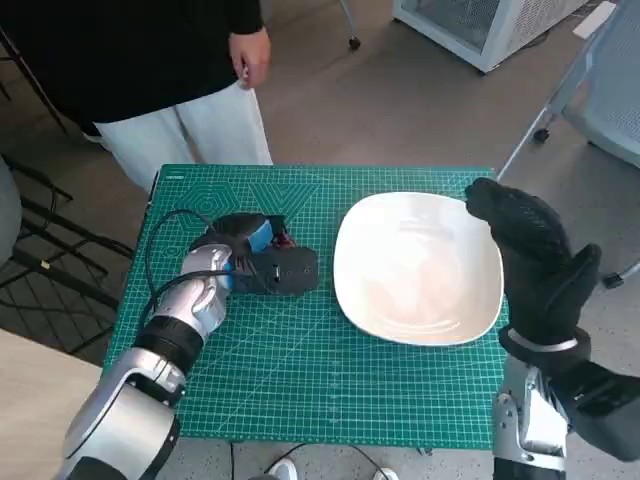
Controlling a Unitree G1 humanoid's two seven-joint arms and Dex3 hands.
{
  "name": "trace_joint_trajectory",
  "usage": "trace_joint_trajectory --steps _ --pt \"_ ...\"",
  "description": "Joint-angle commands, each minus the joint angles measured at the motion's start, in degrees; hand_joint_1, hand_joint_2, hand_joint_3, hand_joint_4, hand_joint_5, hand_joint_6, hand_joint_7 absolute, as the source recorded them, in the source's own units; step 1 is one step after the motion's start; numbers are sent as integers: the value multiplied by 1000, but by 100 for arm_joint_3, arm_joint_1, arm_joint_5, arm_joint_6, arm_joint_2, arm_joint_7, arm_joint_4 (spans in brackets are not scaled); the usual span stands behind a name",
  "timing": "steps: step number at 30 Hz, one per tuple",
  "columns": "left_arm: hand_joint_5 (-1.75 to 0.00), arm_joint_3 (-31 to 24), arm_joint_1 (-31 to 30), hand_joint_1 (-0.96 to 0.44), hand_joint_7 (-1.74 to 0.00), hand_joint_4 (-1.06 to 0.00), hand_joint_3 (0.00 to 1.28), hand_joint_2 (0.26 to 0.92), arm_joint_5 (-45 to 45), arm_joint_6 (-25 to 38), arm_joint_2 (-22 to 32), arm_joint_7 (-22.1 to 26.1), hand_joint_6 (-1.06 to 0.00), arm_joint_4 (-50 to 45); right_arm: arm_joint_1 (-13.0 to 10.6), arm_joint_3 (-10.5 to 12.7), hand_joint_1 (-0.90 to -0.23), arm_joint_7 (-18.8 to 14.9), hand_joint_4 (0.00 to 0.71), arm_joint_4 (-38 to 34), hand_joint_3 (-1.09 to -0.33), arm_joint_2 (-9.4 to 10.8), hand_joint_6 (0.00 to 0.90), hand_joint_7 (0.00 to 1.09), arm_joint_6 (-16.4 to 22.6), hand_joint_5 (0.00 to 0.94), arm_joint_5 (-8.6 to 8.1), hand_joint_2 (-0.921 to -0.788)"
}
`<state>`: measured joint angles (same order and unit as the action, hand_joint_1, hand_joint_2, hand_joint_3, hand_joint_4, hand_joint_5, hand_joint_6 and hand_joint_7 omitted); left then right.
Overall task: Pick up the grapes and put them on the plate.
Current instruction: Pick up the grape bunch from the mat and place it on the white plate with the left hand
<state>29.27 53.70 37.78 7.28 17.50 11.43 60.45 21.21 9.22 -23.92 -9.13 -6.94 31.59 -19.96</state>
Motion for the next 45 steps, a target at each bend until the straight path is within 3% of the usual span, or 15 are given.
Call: trace_joint_trajectory --steps 1,10,25,31,39,45 --pt "-1385 19 -142 1 -1351 -466 232 921 -29 -39 16 78 -474 166 -67 3 -658 -11 342 -83 -702 -20 13 409 10 3 36 -921" --pt "-1394 2 -133 1 -1361 -457 241 921 -24 -44 92 135 -463 32 -64 -6 -651 -19 343 -114 -702 -13 14 406 29 3 9 -921" --pt "-1430 -119 -400 2 -1393 -424 269 921 -49 217 362 456 -433 -1024 -49 8 -657 -26 344 -172 -695 1 20 399 32 3 -36 -921" --pt "-1415 -465 -896 2 -1387 -434 263 921 -185 378 893 998 -439 -2923 -29 6 -655 -9 344 -209 -694 34 26 397 38 3 -43 -921" --pt "-1548 -909 -1395 5 -1154 -456 249 921 -261 535 1190 1182 -493 -4393 9 5 -659 -10 345 -248 -690 37 33 393 31 3 -52 -921" --pt "-1446 -1253 -1731 3 -1273 -465 242 921 -343 606 1317 1194 -474 -5322 26 -6 -662 -21 346 -255 -688 39 37 388 19 3 -59 -921"
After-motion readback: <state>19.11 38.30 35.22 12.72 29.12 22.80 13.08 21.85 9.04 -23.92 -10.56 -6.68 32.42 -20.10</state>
